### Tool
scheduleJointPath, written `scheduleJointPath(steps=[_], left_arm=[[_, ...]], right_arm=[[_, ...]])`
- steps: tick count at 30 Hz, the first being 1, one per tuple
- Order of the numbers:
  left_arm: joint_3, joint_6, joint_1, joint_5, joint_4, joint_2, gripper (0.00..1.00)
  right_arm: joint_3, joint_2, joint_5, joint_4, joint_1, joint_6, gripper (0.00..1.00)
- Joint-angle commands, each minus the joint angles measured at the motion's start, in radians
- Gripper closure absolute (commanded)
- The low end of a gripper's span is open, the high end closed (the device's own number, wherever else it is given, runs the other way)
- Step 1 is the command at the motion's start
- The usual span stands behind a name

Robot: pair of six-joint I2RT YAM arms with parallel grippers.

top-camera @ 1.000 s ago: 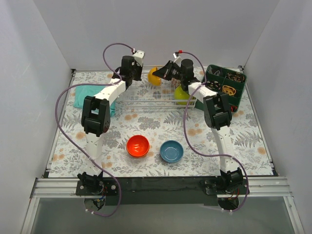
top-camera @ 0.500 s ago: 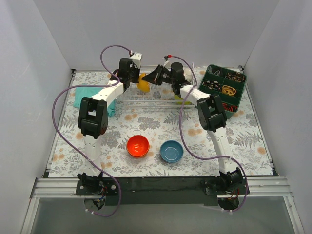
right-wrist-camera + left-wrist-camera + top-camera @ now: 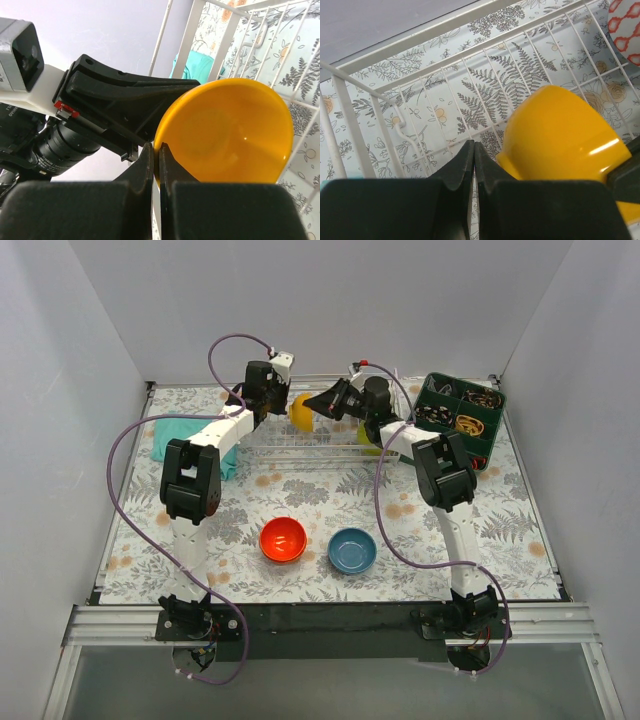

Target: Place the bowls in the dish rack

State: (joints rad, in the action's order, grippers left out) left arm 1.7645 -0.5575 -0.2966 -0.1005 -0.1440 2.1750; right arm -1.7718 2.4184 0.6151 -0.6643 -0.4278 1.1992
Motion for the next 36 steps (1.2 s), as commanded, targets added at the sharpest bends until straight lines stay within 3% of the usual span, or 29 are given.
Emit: scheduleJointPath(steps=[1,5,6,7,11,15,25,36], left_arm=[[0.046,-0.004,-0.012,-0.031,-0.02,-0.046,1.0],[0.055,-0.015,-0.024,-0.044,-0.02,-0.041,1.0],[0.056,-0.018,-0.03,-0.041,-0.022,-0.04,1.0],[0.061,-0.021,-0.03,-0.041,-0.02,-0.038,1.0],[0.07,-0.032,-0.036,-0.041,-0.019,-0.038,1.0],[0.072,-0.053,-0.039,-0.045,0.004,-0.029,1.0],[0.105,-0.085,-0.05,-0.082,0.024,-0.003,1.0],[0.033,-0.09,-0.05,-0.08,0.052,-0.053,1.0]], right_arm=[[0.077,0.002,0.005,0.083,0.012,0.014,0.99],[0.115,-0.018,0.005,0.086,0.032,-0.013,0.78],[0.126,-0.025,0.002,0.086,0.038,-0.047,0.62],[0.136,-0.038,0.002,0.086,0.044,-0.059,0.55],[0.199,-0.134,0.006,0.089,0.093,-0.164,0.35],[0.239,-0.196,0.017,0.101,0.127,-0.236,0.3],[0.285,-0.275,0.012,0.045,0.141,-0.299,0.29],[0.106,-0.188,0.051,-0.007,0.144,-0.355,0.3]])
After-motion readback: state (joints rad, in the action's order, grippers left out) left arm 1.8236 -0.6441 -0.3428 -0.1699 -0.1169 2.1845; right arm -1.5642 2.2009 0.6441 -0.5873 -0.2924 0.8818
